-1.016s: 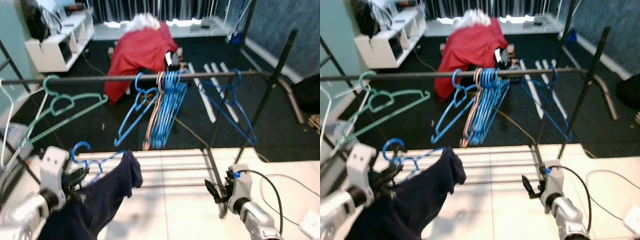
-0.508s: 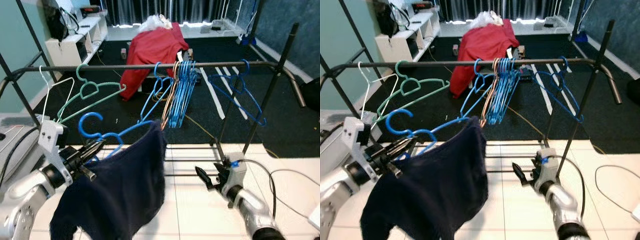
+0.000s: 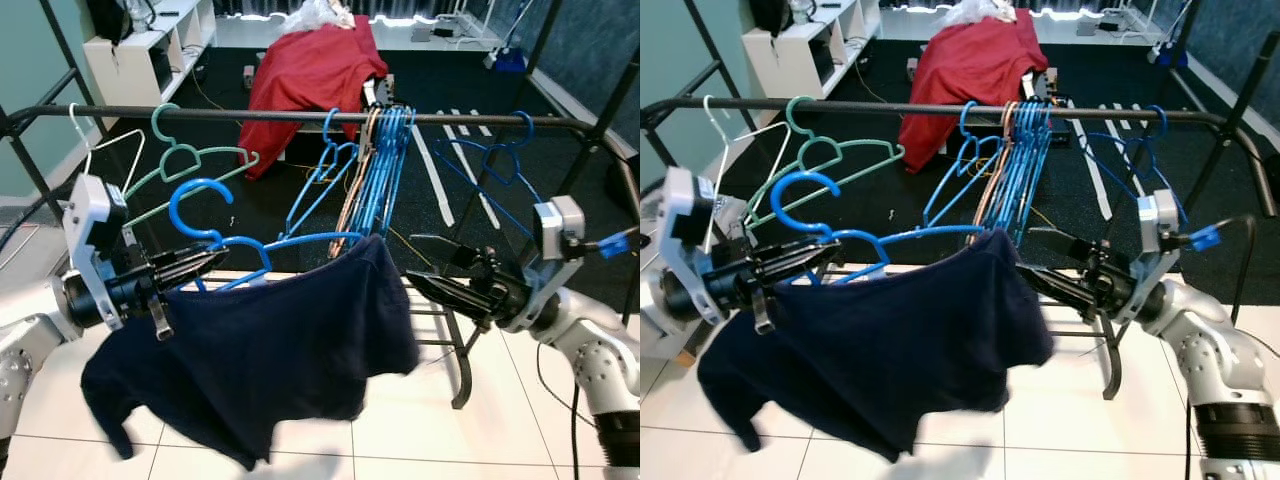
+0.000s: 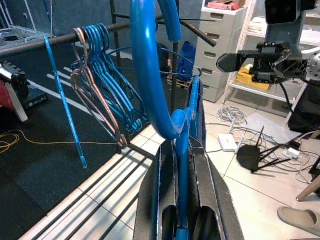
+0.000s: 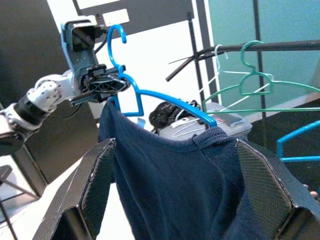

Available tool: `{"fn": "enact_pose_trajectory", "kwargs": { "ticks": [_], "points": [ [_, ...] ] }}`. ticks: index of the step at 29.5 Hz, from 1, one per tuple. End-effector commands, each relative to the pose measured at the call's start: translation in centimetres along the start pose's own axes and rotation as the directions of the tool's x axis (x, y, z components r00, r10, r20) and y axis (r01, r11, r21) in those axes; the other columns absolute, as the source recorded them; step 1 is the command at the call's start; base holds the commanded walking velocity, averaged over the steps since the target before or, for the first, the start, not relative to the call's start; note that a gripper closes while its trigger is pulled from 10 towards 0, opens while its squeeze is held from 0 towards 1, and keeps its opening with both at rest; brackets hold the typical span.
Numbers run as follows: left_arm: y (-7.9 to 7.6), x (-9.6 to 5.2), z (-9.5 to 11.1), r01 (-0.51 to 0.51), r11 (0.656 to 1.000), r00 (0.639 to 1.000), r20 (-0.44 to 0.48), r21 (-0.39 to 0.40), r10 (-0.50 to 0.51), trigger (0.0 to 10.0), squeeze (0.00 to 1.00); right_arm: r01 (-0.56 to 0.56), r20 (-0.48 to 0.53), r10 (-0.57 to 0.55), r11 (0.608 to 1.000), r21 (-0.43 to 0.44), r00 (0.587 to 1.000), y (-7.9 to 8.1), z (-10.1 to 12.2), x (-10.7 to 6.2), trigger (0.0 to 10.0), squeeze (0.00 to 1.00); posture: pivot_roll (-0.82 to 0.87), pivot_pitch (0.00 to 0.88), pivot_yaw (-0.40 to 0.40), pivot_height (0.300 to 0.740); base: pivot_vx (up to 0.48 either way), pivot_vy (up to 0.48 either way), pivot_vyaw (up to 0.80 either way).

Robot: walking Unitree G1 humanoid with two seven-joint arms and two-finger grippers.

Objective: Hang hanger

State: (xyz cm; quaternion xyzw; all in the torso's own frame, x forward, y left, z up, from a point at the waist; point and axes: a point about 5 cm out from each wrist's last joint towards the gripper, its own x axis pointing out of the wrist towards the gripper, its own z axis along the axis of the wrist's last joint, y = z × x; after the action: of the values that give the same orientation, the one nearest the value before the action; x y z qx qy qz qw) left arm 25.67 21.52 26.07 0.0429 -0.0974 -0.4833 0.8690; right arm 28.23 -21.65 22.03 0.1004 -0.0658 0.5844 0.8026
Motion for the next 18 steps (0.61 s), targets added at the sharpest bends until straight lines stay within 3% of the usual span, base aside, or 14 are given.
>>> {"fn": "enact_pose_trajectory", "kwargs": {
  "ticks": [1, 7, 12, 16, 17, 18],
  "points": [
    [-0.4, 0.2, 2.5, 0.066, 0.996, 0.996, 0.059, 0.058, -0.069, 10.0, 0.0, -0.036, -0.054, 0.037, 0.999, 0.022, 0.998, 0.7, -0.3, -0.1, 10.0, 0.0, -0.06, 0.054, -0.009, 0.74, 0.0, 0.0, 0.0],
    [-0.9, 0.7, 3.6, 0.125, 0.99, 0.986, 0.103, 0.058, -0.131, 10.0, 0.0, -0.021, -0.138, 0.025, 0.999, 0.027, 0.99, 0.8, -1.3, 0.0, 10.0, 0.0, -0.05, 0.049, -0.009, 0.74, 0.0, 0.0, 0.0],
    [-1.4, 1.0, 3.8, 0.166, 0.984, 0.979, 0.106, 0.057, -0.171, 10.0, 0.0, 0.015, -0.136, -0.016, 1.0, -0.011, 0.991, 0.3, -1.1, 0.2, 10.0, 0.0, -0.04, 0.046, -0.011, 0.74, 0.0, 0.0, 0.0],
    [-1.8, 1.1, 3.8, 0.204, 0.977, 0.972, 0.103, 0.054, -0.209, 10.0, 0.0, 0.025, -0.104, -0.029, 0.999, -0.04, 0.994, 0.2, -0.3, 0.5, 10.0, 0.0, -0.04, 0.042, -0.01, 0.74, 0.0, 0.0, 0.0],
    [-2.2, 1.2, 3.7, 0.237, 0.97, 0.966, 0.092, 0.054, -0.241, 10.0, 0.0, -0.011, -0.008, 0.011, 0.999, -0.037, 1.0, 0.8, 1.5, 0.6, 10.0, 0.0, -0.04, 0.033, -0.008, 0.74, 0.0, 0.0, 0.0],
    [-2.2, 1.2, 3.7, 0.237, 0.97, 0.966, 0.092, 0.054, -0.241, 10.0, 0.0, -0.011, -0.008, 0.011, 0.999, -0.037, 1.0, 0.8, 1.5, 0.6, 10.0, 0.0, -0.04, 0.033, -0.008, 0.74, 0.0, 0.0, 0.0]
  ]
}}
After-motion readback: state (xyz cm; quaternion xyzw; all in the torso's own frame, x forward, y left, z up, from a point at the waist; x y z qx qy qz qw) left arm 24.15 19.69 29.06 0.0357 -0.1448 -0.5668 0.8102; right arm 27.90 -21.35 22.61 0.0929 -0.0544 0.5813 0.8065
